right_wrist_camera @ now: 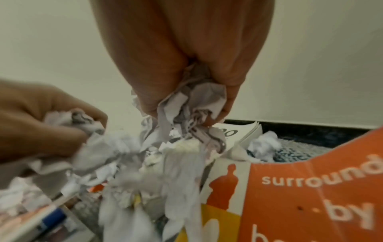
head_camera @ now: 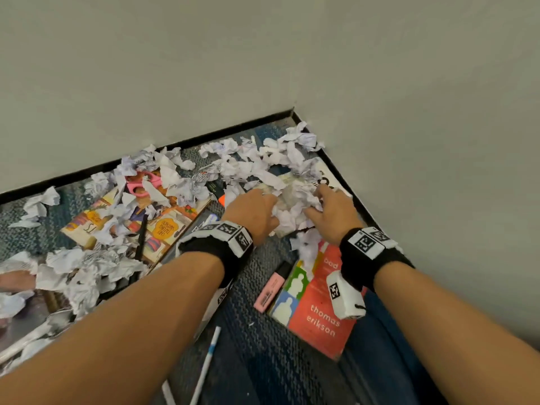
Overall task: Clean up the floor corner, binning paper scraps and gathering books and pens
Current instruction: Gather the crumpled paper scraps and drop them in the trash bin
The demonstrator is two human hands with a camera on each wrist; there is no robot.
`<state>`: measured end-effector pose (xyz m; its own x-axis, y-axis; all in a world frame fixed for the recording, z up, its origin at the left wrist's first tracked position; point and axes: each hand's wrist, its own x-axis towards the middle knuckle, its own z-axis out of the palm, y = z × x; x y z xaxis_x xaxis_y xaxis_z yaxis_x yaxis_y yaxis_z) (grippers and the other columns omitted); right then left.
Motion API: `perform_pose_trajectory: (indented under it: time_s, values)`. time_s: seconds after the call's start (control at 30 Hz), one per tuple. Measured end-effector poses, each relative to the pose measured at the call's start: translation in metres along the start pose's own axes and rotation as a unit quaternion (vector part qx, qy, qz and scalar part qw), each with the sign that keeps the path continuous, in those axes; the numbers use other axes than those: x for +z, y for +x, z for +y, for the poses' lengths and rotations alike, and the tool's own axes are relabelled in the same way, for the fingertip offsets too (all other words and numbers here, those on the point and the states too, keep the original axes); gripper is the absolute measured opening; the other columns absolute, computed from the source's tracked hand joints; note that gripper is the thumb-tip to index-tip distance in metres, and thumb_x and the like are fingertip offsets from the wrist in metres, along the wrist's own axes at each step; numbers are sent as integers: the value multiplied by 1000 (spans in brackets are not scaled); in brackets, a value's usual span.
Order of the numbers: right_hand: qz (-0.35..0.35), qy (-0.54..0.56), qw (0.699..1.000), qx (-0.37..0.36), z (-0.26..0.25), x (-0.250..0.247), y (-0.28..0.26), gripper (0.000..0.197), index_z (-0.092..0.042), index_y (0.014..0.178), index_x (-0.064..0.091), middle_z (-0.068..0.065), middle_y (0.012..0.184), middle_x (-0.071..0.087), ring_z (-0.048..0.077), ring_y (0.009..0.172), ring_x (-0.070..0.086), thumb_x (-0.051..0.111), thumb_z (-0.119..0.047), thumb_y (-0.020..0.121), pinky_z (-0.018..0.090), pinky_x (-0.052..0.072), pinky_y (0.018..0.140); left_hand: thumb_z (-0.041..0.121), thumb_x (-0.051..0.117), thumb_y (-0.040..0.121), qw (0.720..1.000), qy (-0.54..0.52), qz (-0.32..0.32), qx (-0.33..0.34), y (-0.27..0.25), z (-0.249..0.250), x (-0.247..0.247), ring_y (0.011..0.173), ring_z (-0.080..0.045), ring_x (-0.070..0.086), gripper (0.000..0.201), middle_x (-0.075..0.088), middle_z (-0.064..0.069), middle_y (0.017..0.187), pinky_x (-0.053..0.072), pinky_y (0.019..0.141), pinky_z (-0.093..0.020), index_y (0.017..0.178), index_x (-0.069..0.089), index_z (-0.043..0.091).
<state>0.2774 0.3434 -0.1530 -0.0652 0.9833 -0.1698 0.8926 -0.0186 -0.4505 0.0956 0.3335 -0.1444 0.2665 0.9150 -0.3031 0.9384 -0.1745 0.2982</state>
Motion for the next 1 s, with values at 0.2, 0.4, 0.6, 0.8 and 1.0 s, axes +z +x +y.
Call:
perform_pose_trajectory:
  time_s: [0.2, 0.4, 0.6, 0.8, 1.0]
  values:
    - [75, -16, 997, 14, -13, -51, -75, 31, -11, 110, 54, 11, 89, 46, 25, 80, 44, 64, -27, 85, 28, 27, 68, 32, 51, 93, 995, -37, 49, 80, -49, 26, -13, 100, -33, 53, 29, 53, -11, 101, 42, 79, -37, 112, 55, 9]
    - [91, -40, 994, 37, -32, -104, -164, 21, -20, 83, 42, 10, 78, 56, 30, 76, 53, 62, -26, 84, 30, 31, 62, 26, 59, 81, 945, -166, 122, 254, -115, 95, -45, 79, -26, 56, 23, 61, -8, 83, 36, 65, -31, 93, 63, 7]
    - [194, 197, 951, 139, -55, -187, -274, 10, -18, 93, 64, -1, 80, 68, 14, 70, 62, 58, -19, 85, 17, 50, 55, 29, 60, 79, 858, -256, 224, 386, -165, 188, -69, 70, -25, 54, 19, 59, -7, 78, 42, 62, -34, 84, 62, 10]
    - [163, 241, 948, 132, -50, -244, -387, 18, 3, 89, 63, 15, 67, 63, 24, 53, 55, 53, -12, 89, 21, 41, 35, 21, 60, 77, 764, -311, 247, 509, -233, 260, -79, 61, -13, 42, 12, 44, 8, 70, 31, 58, -21, 71, 50, 18]
    - [188, 334, 912, 149, 20, -269, -480, 12, -5, 94, 66, 22, 86, 66, 30, 77, 62, 55, -11, 90, 36, 50, 67, 24, 60, 79, 765, -244, 184, 566, -290, 356, -57, 67, -18, 46, 14, 45, 5, 76, 35, 61, -29, 74, 49, 16]
